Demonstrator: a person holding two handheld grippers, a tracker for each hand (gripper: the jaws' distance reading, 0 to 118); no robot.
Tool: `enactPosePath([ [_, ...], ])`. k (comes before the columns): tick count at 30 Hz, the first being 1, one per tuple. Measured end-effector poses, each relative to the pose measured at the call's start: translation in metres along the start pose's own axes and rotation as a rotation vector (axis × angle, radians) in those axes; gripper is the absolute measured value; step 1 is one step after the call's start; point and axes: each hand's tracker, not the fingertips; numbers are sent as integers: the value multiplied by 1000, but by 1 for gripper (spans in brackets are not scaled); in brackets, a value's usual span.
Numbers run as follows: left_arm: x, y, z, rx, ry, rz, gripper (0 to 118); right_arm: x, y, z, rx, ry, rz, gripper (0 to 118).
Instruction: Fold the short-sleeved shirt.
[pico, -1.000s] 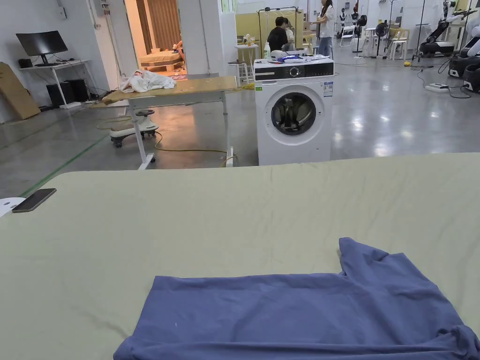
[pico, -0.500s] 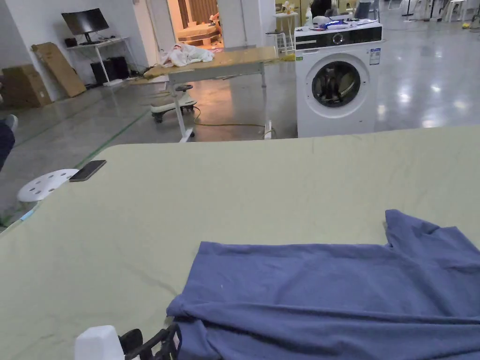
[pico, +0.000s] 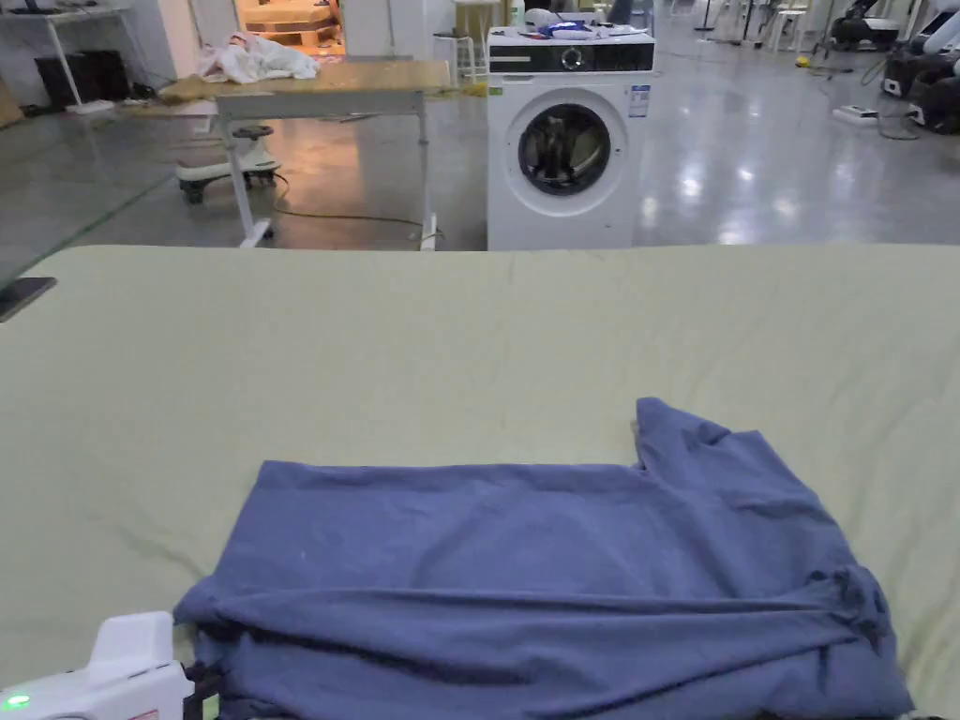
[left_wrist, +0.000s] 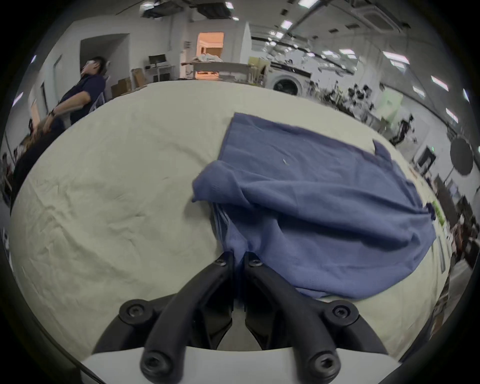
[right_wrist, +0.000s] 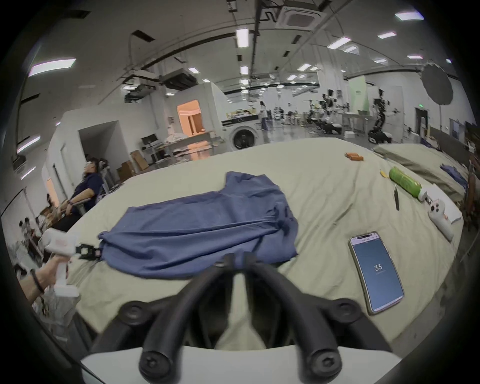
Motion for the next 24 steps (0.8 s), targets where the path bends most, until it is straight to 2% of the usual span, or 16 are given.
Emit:
enactPosePath([
  [2, 2, 1, 0, -6, 8, -30, 4, 15, 4, -36, -58, -48, -79, 82],
  [5, -1, 3, 0, -13, -1, -36, 4, 40, 2, -93, -140, -91, -200, 81],
  [7, -5, 1, 0, -11, -16, -7, 4, 49, -4, -124, -164, -160, -198, 66],
  [8, -7, 0, 1, -6, -23, 10, 4, 56, -10, -141, -203, -163, -159, 62],
  [9, -8, -1, 1, 0, -28, 20, 4, 57, -15, -152, -268, -153, -120, 60],
  [10, -9, -2, -1, 1, -29, 21, 4, 55, -16, -151, -259, -180, -90, 60],
  [11, -8, -2, -1, 1, -28, 18, 4, 50, -10, -140, -212, -163, -86, 57],
  [12, -6, -2, 0, 7, -20, 11, 4, 44, -6, -133, -218, -176, -58, 49],
  [13, -3, -2, 0, 7, -17, 5, 4, 43, -4, -130, -207, -185, -8, 24],
  [14, -1, -2, 1, 7, -10, -17, 4, 43, -4, -129, -206, -179, 11, 6],
  [16, -5, 5, 10, -5, -23, -36, 1, 43, 0, -122, -208, -170, 0, 6],
  [18, -13, 8, 40, 91, -93, 57, 0, 39, 5, -104, -173, -185, -7, 6],
  [20, -20, 6, 71, 151, -84, 64, 0, 39, 7, -85, -163, -181, -9, 6],
  [22, -30, -3, 91, 154, -114, 105, 0, 42, 2, -69, -156, -166, -10, 6],
  [24, -42, -20, 105, 150, -116, 182, 0, 45, -6, -52, -180, -195, 14, 6],
])
